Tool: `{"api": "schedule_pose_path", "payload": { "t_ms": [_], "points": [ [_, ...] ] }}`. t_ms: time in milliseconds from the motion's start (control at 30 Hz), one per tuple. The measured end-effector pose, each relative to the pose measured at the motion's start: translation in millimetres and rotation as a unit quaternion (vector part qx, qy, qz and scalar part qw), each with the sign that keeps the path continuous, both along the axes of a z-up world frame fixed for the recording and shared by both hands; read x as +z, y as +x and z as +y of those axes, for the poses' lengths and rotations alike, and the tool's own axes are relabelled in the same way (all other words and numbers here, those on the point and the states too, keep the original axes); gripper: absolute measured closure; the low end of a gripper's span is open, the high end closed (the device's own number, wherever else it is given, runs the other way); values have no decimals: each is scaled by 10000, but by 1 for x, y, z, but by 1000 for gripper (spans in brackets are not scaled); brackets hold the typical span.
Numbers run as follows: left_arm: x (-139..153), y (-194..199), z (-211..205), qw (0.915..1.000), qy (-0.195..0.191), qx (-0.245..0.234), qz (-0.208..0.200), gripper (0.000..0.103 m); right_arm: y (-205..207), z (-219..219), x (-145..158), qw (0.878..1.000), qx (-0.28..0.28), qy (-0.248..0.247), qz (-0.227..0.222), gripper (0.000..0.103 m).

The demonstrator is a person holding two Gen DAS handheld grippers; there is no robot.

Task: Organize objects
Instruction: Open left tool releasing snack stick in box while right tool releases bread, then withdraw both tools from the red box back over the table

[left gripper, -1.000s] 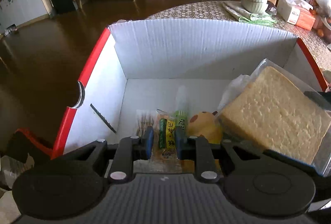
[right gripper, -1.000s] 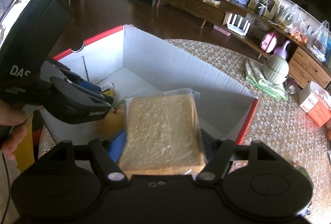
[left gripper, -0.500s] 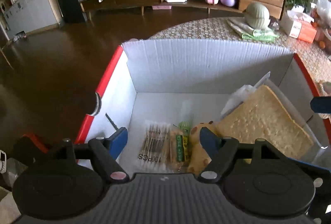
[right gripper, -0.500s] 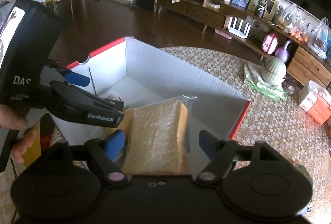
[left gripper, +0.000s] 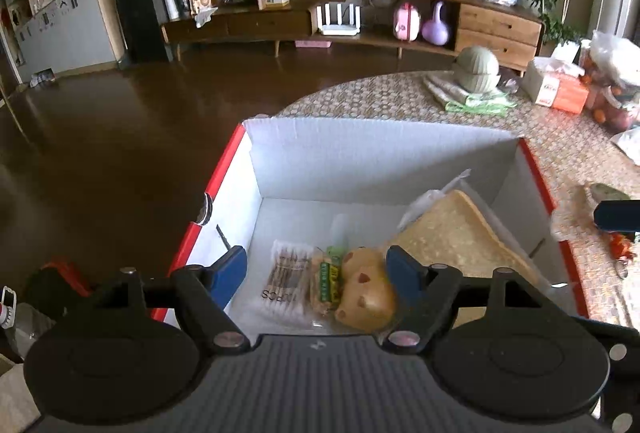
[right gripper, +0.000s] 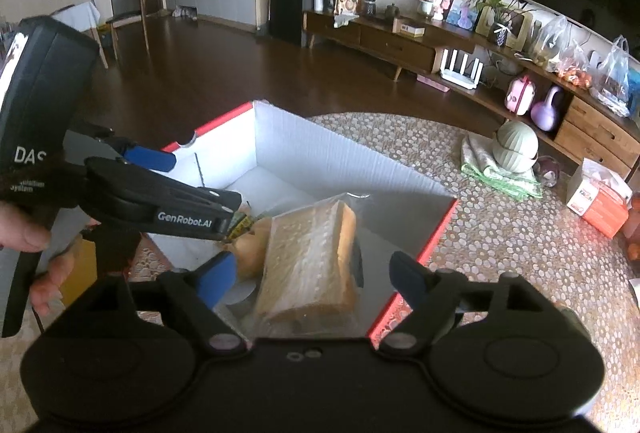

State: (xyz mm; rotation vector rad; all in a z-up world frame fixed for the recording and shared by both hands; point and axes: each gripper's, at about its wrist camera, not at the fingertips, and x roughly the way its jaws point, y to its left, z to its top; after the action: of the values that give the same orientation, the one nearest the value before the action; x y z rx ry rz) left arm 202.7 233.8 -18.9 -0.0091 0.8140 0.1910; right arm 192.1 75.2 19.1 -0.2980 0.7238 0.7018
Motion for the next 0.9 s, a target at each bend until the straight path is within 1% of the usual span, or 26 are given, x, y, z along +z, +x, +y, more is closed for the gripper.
{"api": "schedule_pose_path", "payload": {
  "t_ms": [300,400,500,633,667,733,900],
  "points": [
    [18,-25,-22,9996,-158,-86,-218,27,-21,-30,21,9995,62,308,-101,14],
    [22,-32,-32,9993,-228,-144,-271,27,-29,-43,26,9989,84,450,-141,11],
    [24,-39,-43,9989,-251,-228,-316,27,-37,-57,29,9982,91,565,-190,4],
    [26,-46,-63,9984,-243,-363,-360,26,-47,-79,29,9976,106,646,-205,2],
    [26,-48,-68,9982,-256,-395,-381,25,-49,-86,28,9974,92,682,-190,1],
    [27,-52,-77,9973,-357,-459,-453,23,-54,-99,25,9972,57,711,-206,1],
    [28,-60,-103,9949,-513,-649,-576,23,-66,-134,18,9966,-94,640,-519,1]
  ]
}}
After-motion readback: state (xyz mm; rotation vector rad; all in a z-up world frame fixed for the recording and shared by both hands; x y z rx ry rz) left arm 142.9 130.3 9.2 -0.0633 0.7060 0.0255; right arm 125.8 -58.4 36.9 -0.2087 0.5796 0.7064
